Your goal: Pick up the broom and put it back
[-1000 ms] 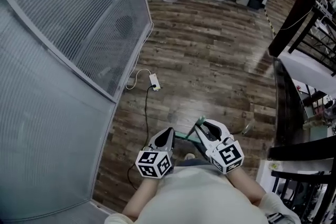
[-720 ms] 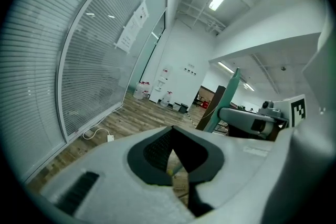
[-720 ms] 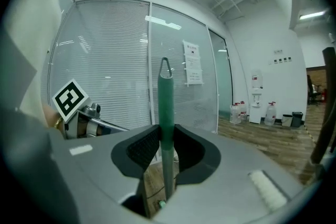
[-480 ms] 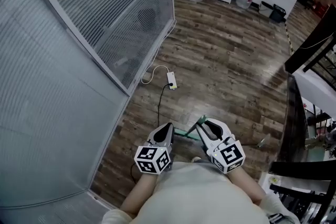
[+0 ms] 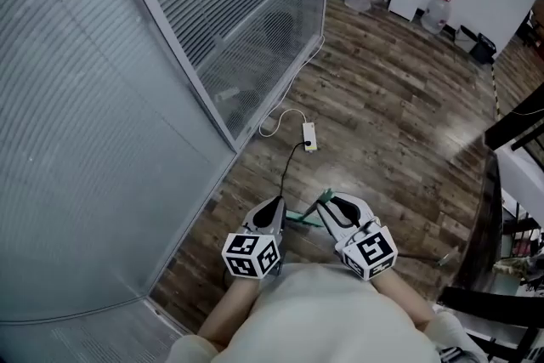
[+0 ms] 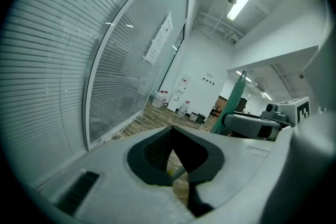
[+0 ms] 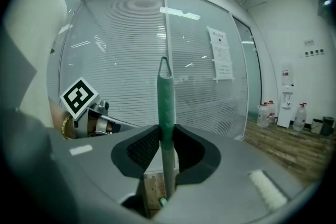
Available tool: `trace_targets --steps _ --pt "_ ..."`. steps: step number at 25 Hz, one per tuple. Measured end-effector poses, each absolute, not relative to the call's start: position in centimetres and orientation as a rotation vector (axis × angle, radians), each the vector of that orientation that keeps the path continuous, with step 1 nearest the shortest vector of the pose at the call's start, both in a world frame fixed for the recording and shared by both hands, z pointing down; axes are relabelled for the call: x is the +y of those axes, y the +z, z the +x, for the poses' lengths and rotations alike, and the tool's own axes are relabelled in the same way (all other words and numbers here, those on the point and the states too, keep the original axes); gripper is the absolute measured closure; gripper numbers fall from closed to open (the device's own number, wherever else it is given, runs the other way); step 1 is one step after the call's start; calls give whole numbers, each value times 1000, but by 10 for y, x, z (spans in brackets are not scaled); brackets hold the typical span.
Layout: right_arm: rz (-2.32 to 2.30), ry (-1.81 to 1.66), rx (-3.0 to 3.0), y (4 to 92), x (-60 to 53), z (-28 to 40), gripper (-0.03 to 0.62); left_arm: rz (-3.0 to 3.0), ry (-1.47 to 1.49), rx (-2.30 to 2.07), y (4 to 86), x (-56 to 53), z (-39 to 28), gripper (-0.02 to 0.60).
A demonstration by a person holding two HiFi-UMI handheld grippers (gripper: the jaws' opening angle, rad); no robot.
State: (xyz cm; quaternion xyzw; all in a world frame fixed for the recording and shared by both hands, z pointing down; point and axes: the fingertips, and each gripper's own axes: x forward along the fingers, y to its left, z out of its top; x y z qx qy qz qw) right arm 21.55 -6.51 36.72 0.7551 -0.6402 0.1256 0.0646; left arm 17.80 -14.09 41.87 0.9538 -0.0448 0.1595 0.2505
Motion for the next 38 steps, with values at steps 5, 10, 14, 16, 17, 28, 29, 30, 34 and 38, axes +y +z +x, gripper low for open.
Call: trace_targets --steps 5,10,14,16,17,28,29,30,34,38 --pt "2187 384 -1998 373 -117 201 499 2580 403 -193 422 -188 162 581" --pt "2093 385 -2059 385 -167 179 499 2562 370 -274 429 -233 135 581" --pt "2029 395 -2100 391 -209 164 499 2536 349 -348 433 -271 108 581" --pt "2005 408 -2110 397 -229 157 499 2529 341 -382 435 -290 95 581" --pt "1993 417 -2113 400 -238 153 499 2527 338 -399 436 -299 88 581" --pt "1827 457 -2176 435 -318 99 499 2471 324 -590 456 -381 12 581" --pt "1812 456 -2185 436 -325 95 499 2464 324 -608 457 -385 6 581" --pt "1800 455 -2193 437 -331 91 499 2456 323 -627 458 -389 0 581" --pt "1754 457 -2225 445 -356 77 499 2418 321 -709 467 -402 -22 581" --pt "1698 462 -2249 460 -379 68 499 2380 320 -778 482 -414 -34 581"
